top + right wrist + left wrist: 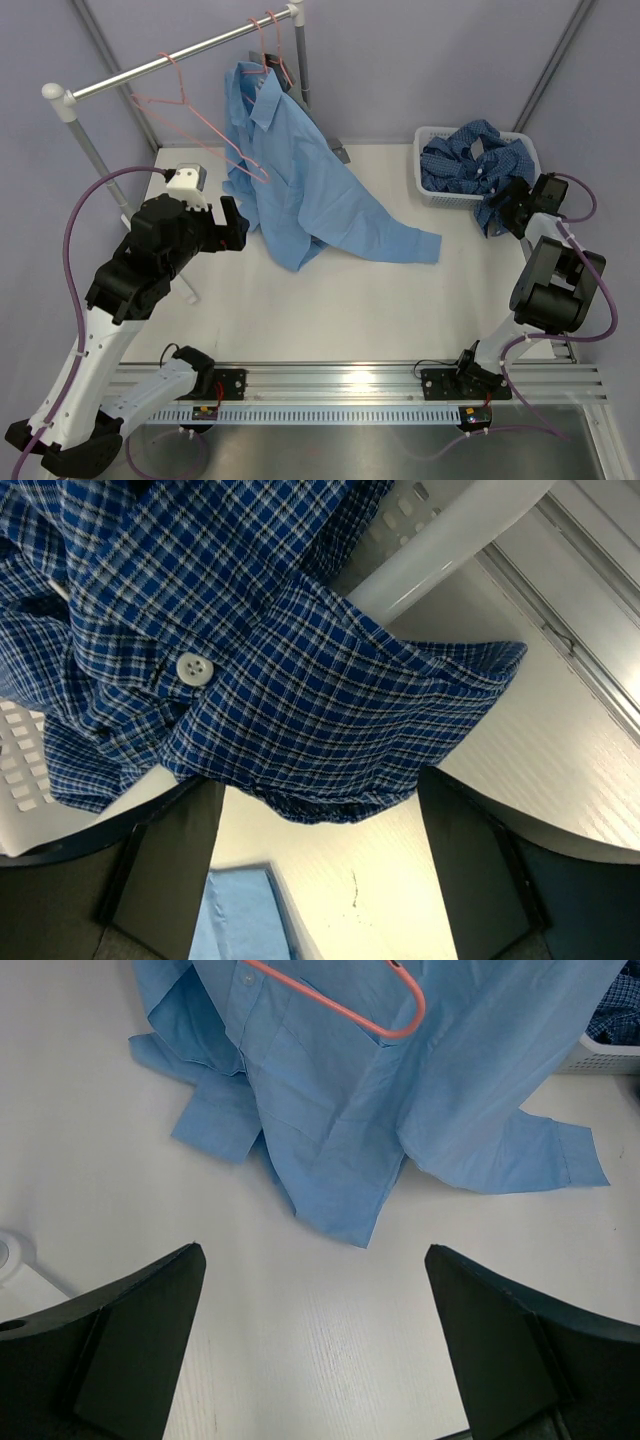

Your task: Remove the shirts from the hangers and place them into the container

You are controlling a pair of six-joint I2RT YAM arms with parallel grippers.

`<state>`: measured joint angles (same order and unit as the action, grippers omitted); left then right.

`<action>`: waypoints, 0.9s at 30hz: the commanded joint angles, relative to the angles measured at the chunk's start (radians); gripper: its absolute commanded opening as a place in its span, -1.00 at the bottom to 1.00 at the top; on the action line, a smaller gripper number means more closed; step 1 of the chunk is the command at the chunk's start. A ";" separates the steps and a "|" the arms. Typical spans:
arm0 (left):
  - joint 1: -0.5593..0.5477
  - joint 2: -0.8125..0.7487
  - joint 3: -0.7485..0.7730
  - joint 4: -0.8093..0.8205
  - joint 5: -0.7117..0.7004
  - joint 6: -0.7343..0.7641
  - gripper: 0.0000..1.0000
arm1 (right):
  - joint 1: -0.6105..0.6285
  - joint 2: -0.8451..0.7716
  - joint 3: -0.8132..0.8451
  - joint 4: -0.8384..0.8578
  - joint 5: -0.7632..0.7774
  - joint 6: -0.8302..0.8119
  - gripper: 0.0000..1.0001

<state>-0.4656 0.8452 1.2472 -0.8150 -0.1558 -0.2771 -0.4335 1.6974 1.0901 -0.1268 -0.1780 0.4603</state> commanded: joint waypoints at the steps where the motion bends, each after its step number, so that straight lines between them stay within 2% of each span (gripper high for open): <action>1: 0.004 -0.017 -0.009 0.036 0.015 0.006 0.98 | 0.004 0.033 0.033 0.087 -0.047 -0.055 0.73; 4: 0.004 -0.017 -0.009 0.036 0.013 0.001 0.98 | 0.004 0.067 0.062 0.067 -0.052 -0.069 0.68; 8: 0.004 -0.015 -0.006 0.036 0.013 -0.007 0.98 | 0.004 0.084 0.065 0.072 -0.052 -0.081 0.44; 11: 0.004 -0.015 -0.008 0.037 0.009 -0.008 0.98 | 0.004 0.074 0.059 0.069 -0.048 -0.092 0.08; 12: 0.004 -0.015 -0.006 0.037 0.007 -0.008 0.98 | 0.004 0.068 0.056 0.069 -0.040 -0.094 -0.24; 15: 0.004 -0.012 -0.006 0.037 0.001 -0.007 0.98 | 0.004 0.035 0.045 0.065 -0.025 -0.115 -0.59; 16: 0.004 -0.011 -0.006 0.037 -0.002 -0.005 0.98 | 0.004 0.028 0.053 0.056 -0.025 -0.120 -0.90; 17: 0.004 -0.009 -0.005 0.037 -0.002 -0.004 0.98 | 0.004 0.006 0.060 0.030 -0.025 -0.127 -1.00; 21: 0.004 0.000 0.003 0.037 -0.007 0.003 0.98 | 0.028 -0.062 0.140 -0.057 -0.026 -0.126 -1.00; 24: 0.004 0.011 0.012 0.037 -0.011 0.007 0.98 | 0.074 -0.070 0.289 -0.152 -0.005 -0.133 -1.00; 27: 0.004 0.022 0.018 0.037 -0.021 0.010 0.98 | 0.113 -0.006 0.518 -0.223 0.011 -0.123 -1.00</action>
<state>-0.4656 0.8589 1.2407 -0.8146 -0.1635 -0.2810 -0.3550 1.7092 1.4132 -0.3145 -0.1852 0.3500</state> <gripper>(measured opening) 0.987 0.029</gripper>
